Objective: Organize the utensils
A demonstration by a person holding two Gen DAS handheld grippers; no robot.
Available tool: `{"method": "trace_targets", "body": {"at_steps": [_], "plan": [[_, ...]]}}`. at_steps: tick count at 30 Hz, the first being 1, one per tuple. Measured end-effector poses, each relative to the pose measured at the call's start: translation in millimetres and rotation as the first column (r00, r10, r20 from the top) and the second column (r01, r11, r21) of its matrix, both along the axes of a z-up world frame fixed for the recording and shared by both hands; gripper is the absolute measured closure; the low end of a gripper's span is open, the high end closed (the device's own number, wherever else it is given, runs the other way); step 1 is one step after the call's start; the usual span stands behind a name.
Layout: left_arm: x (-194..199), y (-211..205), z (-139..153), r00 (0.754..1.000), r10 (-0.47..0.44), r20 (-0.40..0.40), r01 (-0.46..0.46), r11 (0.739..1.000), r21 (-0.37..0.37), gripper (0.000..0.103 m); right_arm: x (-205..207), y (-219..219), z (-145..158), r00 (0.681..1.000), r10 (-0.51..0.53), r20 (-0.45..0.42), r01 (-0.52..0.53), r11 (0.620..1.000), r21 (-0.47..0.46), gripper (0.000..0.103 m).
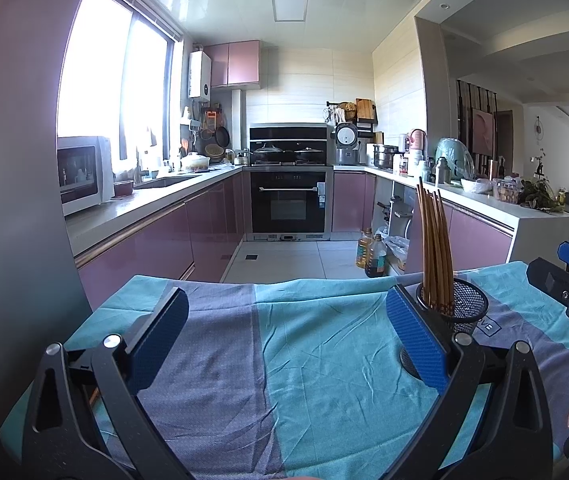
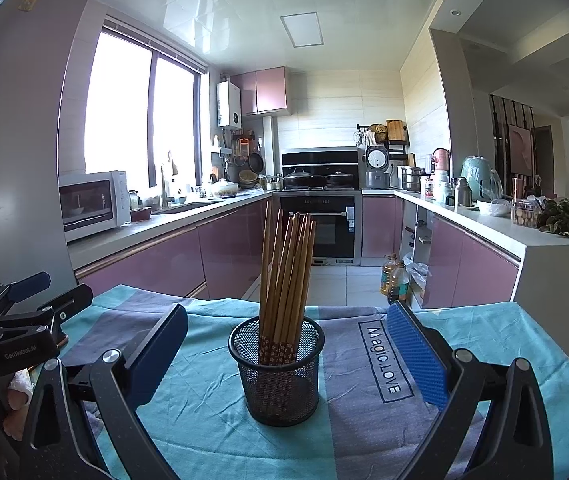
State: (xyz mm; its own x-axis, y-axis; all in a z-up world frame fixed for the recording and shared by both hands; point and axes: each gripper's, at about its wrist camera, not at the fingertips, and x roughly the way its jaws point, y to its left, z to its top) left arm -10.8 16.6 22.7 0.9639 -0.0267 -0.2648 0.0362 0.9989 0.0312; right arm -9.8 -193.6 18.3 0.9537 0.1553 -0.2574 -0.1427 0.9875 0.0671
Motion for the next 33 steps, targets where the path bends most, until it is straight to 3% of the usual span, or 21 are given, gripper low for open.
{"method": "trace_targets", "body": {"at_steps": [33], "plan": [[-0.3,-2.9,-4.7,1.000,-0.001,-0.007,0.001,1.000,0.000,0.006,1.8,2.4,-2.4,1.000,-0.001,-0.005,0.001,1.000,0.003,0.006]]}}
